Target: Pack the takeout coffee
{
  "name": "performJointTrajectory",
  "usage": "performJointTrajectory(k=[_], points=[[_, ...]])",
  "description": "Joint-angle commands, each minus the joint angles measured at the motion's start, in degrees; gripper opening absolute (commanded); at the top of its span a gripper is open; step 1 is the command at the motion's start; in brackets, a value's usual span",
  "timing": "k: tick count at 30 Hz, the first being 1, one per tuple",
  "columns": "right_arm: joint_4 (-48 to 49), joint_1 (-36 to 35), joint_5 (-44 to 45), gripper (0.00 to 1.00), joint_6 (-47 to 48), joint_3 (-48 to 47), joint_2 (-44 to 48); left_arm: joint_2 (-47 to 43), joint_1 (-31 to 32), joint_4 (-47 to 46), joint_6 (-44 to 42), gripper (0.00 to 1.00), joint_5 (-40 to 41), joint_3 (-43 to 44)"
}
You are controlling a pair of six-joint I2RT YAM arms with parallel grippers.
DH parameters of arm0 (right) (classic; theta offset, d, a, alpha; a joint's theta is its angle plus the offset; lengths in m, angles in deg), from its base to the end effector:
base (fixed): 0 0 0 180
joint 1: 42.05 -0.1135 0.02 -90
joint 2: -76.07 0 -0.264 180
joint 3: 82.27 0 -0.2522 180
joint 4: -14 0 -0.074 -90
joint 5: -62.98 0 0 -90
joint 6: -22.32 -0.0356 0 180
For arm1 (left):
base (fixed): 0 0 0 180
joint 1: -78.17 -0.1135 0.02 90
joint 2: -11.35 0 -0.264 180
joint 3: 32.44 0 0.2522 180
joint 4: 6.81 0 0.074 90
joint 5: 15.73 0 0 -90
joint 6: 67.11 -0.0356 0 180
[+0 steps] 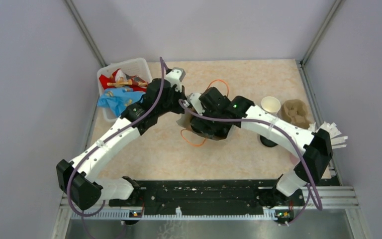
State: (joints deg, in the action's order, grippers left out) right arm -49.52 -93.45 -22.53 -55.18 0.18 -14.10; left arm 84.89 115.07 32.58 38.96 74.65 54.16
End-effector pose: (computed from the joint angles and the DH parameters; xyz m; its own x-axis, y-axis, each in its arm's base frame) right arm 0.2092 0.2576 0.3190 -0.3430 -0.7756 -0.5299 -0.8462 0.5000 -0.1841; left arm 0.2313 -0.1734 0.3751 -0.5057 0.0336 -0.8620 0.4742 0.8456 -0.2453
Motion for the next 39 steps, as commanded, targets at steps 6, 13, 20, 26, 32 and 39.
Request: performJointTrajectory(k=[6,13,20,26,32,39], points=[[12.3,-5.02,7.99,0.64,-8.09,2.12,4.51,-7.9,0.19,-18.27,-2.26,0.0,-1.68,-9.88],[17.57,-7.52,12.61,0.57,-8.26,4.96,4.58,-10.45,0.19,-25.04,-3.5,0.0,-2.26,-16.3],[18.16,-9.41,14.61,0.57,-12.88,2.33,2.36,-10.9,0.24,-28.06,-3.82,0.0,2.58,-19.35],[21.03,-9.42,18.91,0.51,-14.41,3.41,1.73,-10.4,0.1,-26.3,-4.02,0.0,1.41,-18.3],[22.49,-9.42,17.78,0.49,-13.49,2.82,0.92,-10.4,0.16,-23.61,-3.85,0.0,0.89,-17.73],[22.44,-9.42,18.63,0.48,-12.76,4.27,1.0,-9.64,0.11,-21.88,-2.54,0.0,1.42,-16.35]])
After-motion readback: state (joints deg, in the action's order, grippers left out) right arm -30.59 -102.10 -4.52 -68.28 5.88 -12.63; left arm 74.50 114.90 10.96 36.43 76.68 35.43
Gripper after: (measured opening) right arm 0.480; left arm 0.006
